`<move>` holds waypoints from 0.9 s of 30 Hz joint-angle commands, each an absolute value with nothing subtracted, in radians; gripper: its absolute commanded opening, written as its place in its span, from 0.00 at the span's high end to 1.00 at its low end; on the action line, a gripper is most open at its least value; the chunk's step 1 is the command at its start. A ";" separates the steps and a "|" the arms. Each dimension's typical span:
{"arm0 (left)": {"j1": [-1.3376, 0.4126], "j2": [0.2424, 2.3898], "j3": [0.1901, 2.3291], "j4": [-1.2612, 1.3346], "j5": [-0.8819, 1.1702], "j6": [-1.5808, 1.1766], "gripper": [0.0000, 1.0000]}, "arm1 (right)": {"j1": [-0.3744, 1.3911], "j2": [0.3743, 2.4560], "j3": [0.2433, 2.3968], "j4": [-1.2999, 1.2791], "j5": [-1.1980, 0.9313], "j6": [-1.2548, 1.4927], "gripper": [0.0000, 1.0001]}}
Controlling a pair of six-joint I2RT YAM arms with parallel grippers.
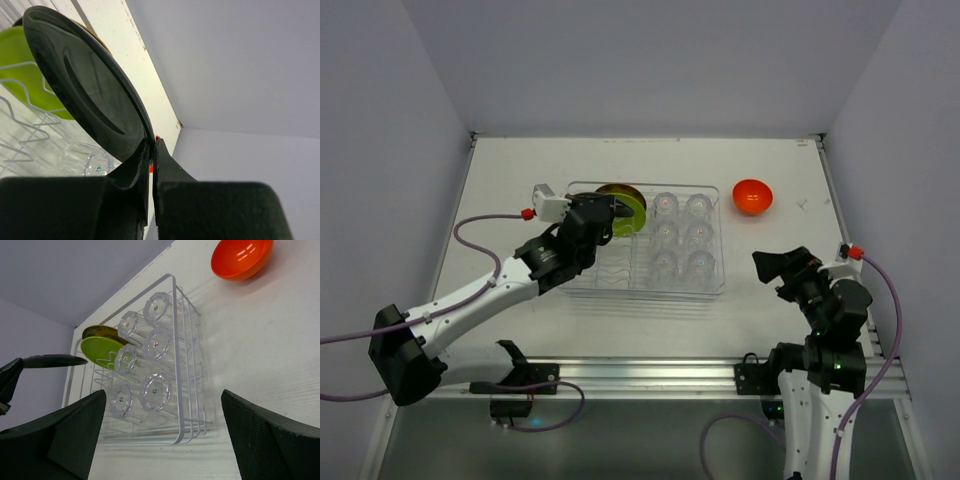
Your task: Unload the mixed dishes from the dish rack
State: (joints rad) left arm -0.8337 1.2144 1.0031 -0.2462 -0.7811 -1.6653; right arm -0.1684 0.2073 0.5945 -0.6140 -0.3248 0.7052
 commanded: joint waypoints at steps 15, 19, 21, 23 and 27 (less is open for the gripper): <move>-0.864 1.110 1.239 -0.360 -0.732 -0.573 1.00 | -0.161 0.426 0.692 -0.491 -0.644 0.672 0.01; -0.867 1.161 1.353 -0.492 -0.590 -0.419 1.00 | -0.123 0.553 0.745 -0.468 -0.727 0.680 0.01; -0.876 1.178 1.381 -0.538 -0.546 -0.342 1.00 | -0.063 0.586 0.793 -0.482 -0.687 0.661 0.01; -0.900 1.193 1.390 -0.577 -0.526 -0.281 1.00 | -0.022 0.616 0.828 -0.500 -0.660 0.653 0.01; -1.000 1.264 1.413 -0.684 -0.587 -0.203 1.00 | 0.058 0.630 0.877 -0.488 -0.572 0.669 0.01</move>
